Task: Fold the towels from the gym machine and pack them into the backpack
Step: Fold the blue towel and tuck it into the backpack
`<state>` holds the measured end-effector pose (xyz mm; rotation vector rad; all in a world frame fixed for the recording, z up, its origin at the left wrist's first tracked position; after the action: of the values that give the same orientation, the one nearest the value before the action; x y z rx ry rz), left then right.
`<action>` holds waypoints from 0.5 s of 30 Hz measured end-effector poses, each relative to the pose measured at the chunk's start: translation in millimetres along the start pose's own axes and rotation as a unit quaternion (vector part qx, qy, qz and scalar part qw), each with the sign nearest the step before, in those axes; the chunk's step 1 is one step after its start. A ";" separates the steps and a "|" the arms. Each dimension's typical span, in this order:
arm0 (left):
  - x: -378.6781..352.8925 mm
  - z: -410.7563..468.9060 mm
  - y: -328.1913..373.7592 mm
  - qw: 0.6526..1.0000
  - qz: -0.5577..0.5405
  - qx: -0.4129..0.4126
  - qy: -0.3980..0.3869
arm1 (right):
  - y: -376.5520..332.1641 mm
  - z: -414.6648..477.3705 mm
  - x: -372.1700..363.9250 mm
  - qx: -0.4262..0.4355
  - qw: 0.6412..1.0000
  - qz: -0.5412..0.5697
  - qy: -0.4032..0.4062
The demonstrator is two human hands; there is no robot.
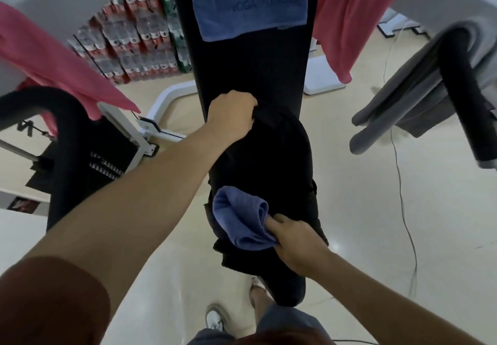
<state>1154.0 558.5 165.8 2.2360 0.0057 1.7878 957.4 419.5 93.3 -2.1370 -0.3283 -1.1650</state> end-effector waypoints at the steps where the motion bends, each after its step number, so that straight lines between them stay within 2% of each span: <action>1: 5.0 1.2 -6.3 1.000 0.007 0.003 0.003 | 3.6 5.9 6.2 0.005 0.999 0.029 -0.017; 5: 10.2 8.7 -33.8 0.999 0.006 0.022 0.036 | 7.2 19.5 15.0 0.021 0.991 0.117 -0.067; 9: -25.2 11.8 -50.0 0.990 -0.135 0.035 -0.039 | 20.4 42.0 16.3 -0.016 0.986 0.138 -0.095; 10: -29.0 3.6 -50.4 0.988 -0.149 0.039 -0.025 | 27.2 49.8 23.7 -0.028 0.988 0.128 -0.085; 13: -16.9 -50.8 -34.6 0.979 -0.148 0.005 0.144 | 44.7 71.1 42.1 -0.027 0.990 0.108 -0.089; 14: -21.9 -67.8 -25.6 0.970 -0.205 -0.027 0.130 | 47.8 75.9 44.1 -0.024 0.989 0.103 -0.105; 15: -32.3 -81.3 -12.3 0.960 -0.270 -0.059 0.048 | 49.2 79.5 44.7 -0.016 0.988 0.096 -0.118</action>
<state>1070.7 581.9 148.2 1.8269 0.4713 1.5403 1059.2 431.5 78.4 -2.2827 -0.2031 -0.8171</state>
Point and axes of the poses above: each hand's wrist, its own z-axis towards the middle knuckle, its own x-axis out of the back of the hand, y = z × x, the point moved 6 cm from there along z, towards the middle knuckle, and after that the axes turned 12 degrees about -y, right-handed, at the moved point
